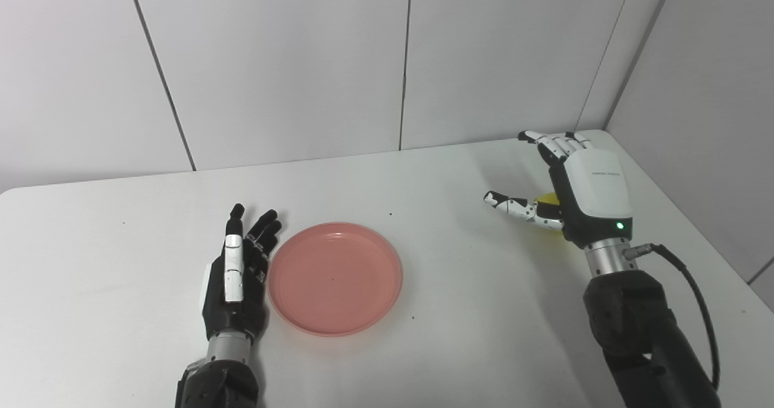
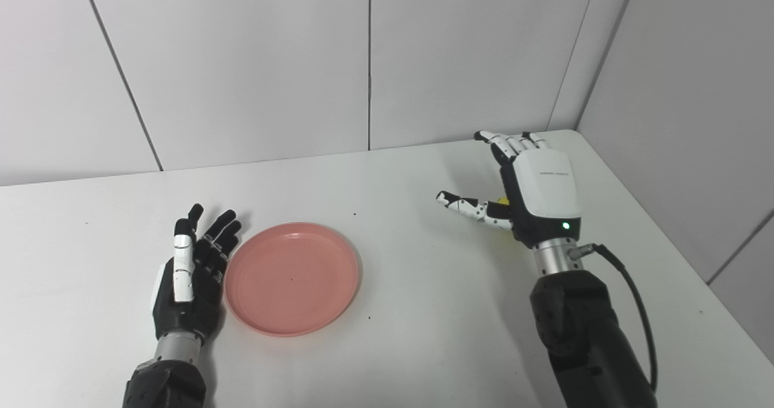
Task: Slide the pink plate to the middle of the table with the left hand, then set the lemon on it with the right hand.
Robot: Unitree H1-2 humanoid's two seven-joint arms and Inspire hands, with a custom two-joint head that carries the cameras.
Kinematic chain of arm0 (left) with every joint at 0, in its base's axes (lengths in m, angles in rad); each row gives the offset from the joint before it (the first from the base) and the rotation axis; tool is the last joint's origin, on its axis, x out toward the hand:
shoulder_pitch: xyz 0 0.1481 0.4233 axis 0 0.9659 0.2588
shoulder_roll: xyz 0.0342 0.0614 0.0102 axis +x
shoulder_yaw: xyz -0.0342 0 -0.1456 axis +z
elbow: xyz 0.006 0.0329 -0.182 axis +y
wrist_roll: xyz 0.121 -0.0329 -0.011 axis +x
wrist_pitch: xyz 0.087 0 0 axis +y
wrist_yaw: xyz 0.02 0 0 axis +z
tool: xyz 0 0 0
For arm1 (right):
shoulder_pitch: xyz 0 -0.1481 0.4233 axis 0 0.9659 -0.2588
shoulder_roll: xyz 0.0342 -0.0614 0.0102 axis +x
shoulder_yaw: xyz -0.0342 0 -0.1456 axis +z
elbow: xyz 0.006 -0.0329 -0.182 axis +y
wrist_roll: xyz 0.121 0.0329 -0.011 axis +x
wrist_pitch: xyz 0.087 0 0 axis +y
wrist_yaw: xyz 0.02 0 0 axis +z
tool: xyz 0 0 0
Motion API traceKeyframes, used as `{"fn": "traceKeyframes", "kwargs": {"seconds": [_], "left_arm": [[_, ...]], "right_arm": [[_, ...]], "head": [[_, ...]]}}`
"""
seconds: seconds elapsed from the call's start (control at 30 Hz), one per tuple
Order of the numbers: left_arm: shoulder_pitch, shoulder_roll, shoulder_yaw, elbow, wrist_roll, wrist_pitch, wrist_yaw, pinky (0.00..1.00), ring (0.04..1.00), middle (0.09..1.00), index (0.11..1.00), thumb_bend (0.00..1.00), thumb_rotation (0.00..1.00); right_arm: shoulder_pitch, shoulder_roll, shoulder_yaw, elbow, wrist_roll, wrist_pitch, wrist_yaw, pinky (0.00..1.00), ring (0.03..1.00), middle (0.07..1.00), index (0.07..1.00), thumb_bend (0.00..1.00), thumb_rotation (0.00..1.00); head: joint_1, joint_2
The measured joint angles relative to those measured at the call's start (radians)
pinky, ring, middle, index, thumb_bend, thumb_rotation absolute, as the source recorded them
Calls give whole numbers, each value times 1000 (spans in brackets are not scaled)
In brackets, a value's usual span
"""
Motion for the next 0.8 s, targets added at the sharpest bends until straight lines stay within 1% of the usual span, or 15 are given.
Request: {"fn": "traceKeyframes", "kwargs": {"seconds": [0.17, 0.2, 0.43, 0.57, 0.63, 0.67, 0.73, 0.8], "left_arm": [[0, 1, -1, -2, 0, 3, -1, 961, 862, 822, 985, 715, 808], [0, 1, -1, -2, 0, 4, -1, 966, 868, 829, 989, 709, 812], [0, 7, 0, -1, -1, 4, -8, 948, 862, 822, 984, 708, 809], [0, 8, 1, -1, -1, 4, -12, 951, 865, 828, 986, 713, 807], [0, 8, 1, -1, -1, 4, -13, 952, 866, 829, 989, 712, 812], [0, 8, 1, -1, -1, 4, -13, 958, 867, 831, 990, 712, 818], [0, 10, -1, -1, 0, 4, -14, 963, 867, 832, 991, 713, 823], [0, 11, -1, -1, 0, 4, -16, 961, 865, 832, 990, 711, 824]], "right_arm": [[-10, -3, -10, 30, -17, 51, 0, 801, 736, 749, 735, 840, 817], [-11, -5, -13, 35, -19, 54, 0, 789, 729, 742, 729, 838, 802], [-18, -35, -15, 91, -23, 57, -10, 758, 714, 735, 722, 847, 812], [-31, -49, -3, 127, -37, 67, -14, 725, 710, 731, 717, 848, 790], [-38, -54, -1, 135, -33, 69, -14, 683, 700, 725, 713, 851, 774], [-43, -56, -1, 141, -22, 68, -18, 634, 687, 720, 709, 851, 766], [-57, -61, -1, 169, 0, 68, -29, 570, 668, 719, 707, 851, 762], [-60, -71, 0, 189, 17, 68, -31, 550, 663, 724, 708, 850, 765]], "head": [[-2, 2], [-3, 2], [-8, 2], [-11, 2], [-11, 2], [-11, 2], [-11, 3], [-11, 3]]}}
